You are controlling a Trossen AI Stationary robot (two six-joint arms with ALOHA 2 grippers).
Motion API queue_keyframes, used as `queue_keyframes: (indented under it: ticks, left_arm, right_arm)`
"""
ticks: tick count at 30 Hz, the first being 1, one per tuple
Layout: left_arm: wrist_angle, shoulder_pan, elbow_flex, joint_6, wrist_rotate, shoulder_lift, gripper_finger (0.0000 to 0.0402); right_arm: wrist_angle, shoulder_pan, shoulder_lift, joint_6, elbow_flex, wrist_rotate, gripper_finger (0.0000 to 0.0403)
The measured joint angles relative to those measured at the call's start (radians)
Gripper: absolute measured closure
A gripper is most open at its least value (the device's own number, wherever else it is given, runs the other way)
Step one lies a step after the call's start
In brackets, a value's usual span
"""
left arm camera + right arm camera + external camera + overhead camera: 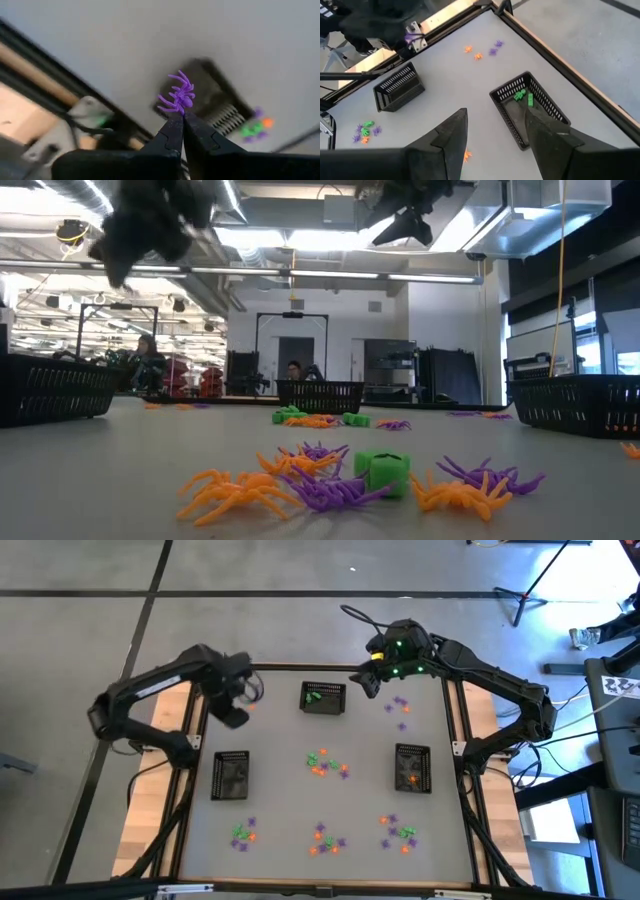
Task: Sort Halloween decoration
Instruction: Put the violet spider toy into the left bin, then adjust the left bin
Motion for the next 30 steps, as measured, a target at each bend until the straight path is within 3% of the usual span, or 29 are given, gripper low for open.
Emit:
queue_keyframes:
  ticks: [3, 6, 12, 23, 30]
  left_arm:
    - [0.034, -0.119, -0.013, -0.1, 0.064, -0.068, 0.0401]
    - [0.019, -0.224, -0.031, -0.195, 0.062, -0.089, 0.0401]
    - [0.035, -0.349, -0.105, -0.244, 0.074, -0.087, 0.0398]
    - [0.245, -0.376, -0.347, -0.284, 0.087, -0.085, 0.0284]
    - [0.363, -0.362, -0.464, -0.308, 0.046, -0.086, 0.0269]
  right_arm:
    - [0.031, 0.0, 0.0, -0.003, 0.0, 0.0, 0.021]
    - [0.049, 0.0, 0.0, -0.003, 0.0, 0.0, 0.021]
    - [0.048, 0.0, 0.0, -0.003, 0.0, -0.007, 0.021]
    - [0.037, 0.0, 0.0, -0.002, 0.0, -0.021, 0.021]
    - [0.037, 0.0, 0.0, -0.001, 0.0, -0.026, 0.021]
